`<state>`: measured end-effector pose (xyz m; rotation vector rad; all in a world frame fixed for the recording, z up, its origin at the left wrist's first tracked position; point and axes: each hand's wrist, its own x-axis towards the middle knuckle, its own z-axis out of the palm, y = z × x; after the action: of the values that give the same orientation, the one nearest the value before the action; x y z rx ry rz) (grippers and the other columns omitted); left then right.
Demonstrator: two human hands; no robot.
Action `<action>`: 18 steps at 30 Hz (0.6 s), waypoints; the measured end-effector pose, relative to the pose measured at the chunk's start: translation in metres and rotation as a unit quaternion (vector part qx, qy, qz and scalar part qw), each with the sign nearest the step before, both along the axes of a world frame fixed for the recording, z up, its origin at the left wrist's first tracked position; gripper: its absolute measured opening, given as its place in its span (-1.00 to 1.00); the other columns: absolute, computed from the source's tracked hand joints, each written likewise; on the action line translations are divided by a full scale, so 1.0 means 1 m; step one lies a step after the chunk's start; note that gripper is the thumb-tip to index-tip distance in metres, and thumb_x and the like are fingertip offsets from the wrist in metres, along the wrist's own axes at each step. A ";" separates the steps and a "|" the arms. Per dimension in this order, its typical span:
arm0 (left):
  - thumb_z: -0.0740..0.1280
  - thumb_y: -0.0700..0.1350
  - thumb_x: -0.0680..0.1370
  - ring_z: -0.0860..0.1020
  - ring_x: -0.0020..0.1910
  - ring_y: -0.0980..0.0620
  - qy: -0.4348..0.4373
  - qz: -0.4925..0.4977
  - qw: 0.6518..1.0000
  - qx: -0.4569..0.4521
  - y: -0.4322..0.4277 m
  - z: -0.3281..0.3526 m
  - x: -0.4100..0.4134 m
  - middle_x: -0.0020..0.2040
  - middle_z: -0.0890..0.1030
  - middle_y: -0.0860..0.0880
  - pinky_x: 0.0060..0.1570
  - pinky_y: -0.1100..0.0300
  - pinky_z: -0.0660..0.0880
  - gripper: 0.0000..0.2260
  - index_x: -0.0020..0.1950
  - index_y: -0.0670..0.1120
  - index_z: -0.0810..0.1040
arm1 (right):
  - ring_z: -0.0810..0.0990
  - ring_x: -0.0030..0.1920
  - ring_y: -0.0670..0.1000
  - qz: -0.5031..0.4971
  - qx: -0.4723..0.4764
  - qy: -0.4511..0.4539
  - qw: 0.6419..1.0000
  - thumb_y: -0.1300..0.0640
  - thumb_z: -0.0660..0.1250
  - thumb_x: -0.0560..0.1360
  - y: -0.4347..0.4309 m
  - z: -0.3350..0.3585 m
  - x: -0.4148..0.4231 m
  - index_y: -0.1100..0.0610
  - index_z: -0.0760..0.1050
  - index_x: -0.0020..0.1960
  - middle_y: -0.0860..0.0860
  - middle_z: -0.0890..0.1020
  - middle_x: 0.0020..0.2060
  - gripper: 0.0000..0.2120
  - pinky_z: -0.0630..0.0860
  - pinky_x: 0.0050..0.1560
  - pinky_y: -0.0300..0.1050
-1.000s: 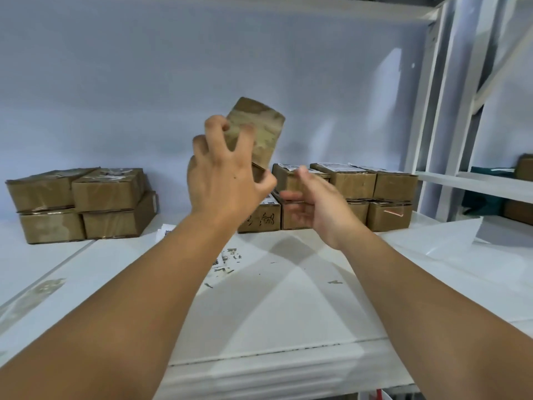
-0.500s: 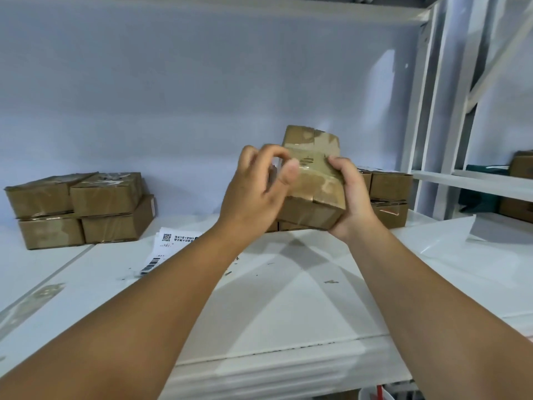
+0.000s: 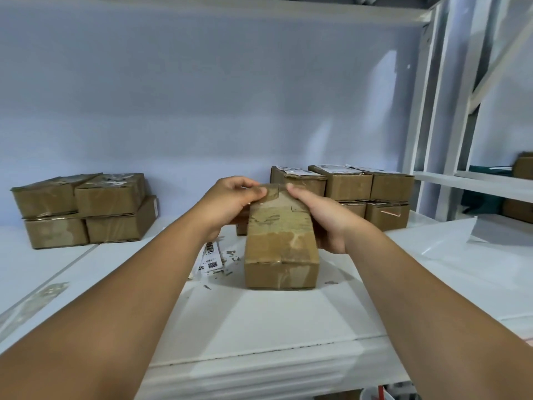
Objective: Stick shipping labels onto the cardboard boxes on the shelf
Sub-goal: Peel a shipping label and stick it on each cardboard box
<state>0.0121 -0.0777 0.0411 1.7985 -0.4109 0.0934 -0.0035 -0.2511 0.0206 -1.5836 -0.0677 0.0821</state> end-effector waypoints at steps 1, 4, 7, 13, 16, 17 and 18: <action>0.36 -0.08 0.53 0.54 -0.25 0.07 -0.003 -0.001 1.000 0.024 0.001 -0.001 0.000 -0.18 0.58 -0.01 -0.24 0.24 0.48 -0.91 -0.01 -0.07 0.56 | 0.63 -0.03 0.10 -0.009 -0.010 0.007 1.000 -0.17 0.31 0.49 -0.001 -0.001 -0.001 0.06 0.57 0.12 0.12 0.66 0.03 -0.64 0.57 0.05 0.03; 0.33 -0.03 0.54 0.56 -0.16 0.02 -0.079 0.069 0.984 0.145 0.009 0.001 0.007 -0.13 0.61 -0.01 -0.17 0.20 0.46 -0.87 -0.06 -0.06 0.59 | 0.62 -0.07 0.10 -0.020 -0.038 0.007 0.999 -0.13 0.34 0.48 0.000 -0.002 -0.002 0.05 0.58 -0.01 0.11 0.65 -0.04 -0.74 0.56 0.06 0.02; 0.18 -0.04 0.58 0.53 -0.01 -0.09 -0.225 0.242 0.819 0.468 0.028 0.005 0.015 0.02 0.58 -0.06 -0.14 0.16 0.40 -0.83 0.03 -0.04 0.54 | 0.62 -0.06 0.09 -0.027 -0.063 -0.011 0.998 -0.09 0.31 0.52 0.001 -0.004 -0.001 0.07 0.57 0.06 0.13 0.65 0.00 -0.74 0.55 0.13 0.04; 0.16 0.19 0.58 0.49 0.02 -0.09 0.031 0.165 0.718 0.676 0.065 0.010 0.015 -0.10 0.45 -0.06 0.05 0.13 0.42 -0.53 0.14 -0.20 0.52 | 0.59 0.13 0.05 -0.040 -0.113 -0.035 0.992 -0.24 0.25 0.51 0.002 -0.008 0.004 -0.02 0.57 -0.01 -0.02 0.67 0.02 -0.69 0.42 0.30 0.08; 0.21 0.26 0.53 0.51 0.05 -0.05 0.076 0.127 0.712 0.686 0.075 0.004 0.021 0.08 0.52 -0.02 0.09 0.16 0.42 -0.46 0.26 -0.15 0.48 | 0.60 0.03 -0.03 -0.031 -0.126 -0.043 0.991 -0.21 0.24 0.52 0.004 -0.006 0.001 -0.01 0.57 -0.02 -0.07 0.66 -0.05 -0.70 0.44 0.24 -0.03; 0.27 0.22 0.51 0.53 0.11 -0.05 0.070 0.125 0.716 0.684 0.078 0.003 0.024 0.17 0.53 -0.02 0.13 0.14 0.45 -0.47 0.30 -0.14 0.47 | 0.60 -0.01 -0.05 -0.028 -0.130 -0.048 0.990 -0.19 0.23 0.53 0.004 -0.005 0.000 -0.01 0.56 -0.03 -0.08 0.66 -0.09 -0.72 0.45 0.19 -0.05; 0.34 0.16 0.50 0.53 0.16 -0.06 0.062 0.128 0.718 0.681 0.079 0.002 0.025 0.23 0.53 -0.04 0.16 0.11 0.46 -0.49 0.33 -0.12 0.45 | 0.60 -0.02 -0.07 -0.028 -0.135 -0.055 0.989 -0.18 0.22 0.54 0.004 -0.004 -0.002 -0.01 0.56 -0.03 -0.09 0.66 -0.09 -0.73 0.45 0.18 -0.07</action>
<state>0.0375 0.0012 0.0431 3.3144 -0.0603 -0.2096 -0.0055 -0.2472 0.0165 -1.8594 -0.1019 -0.0418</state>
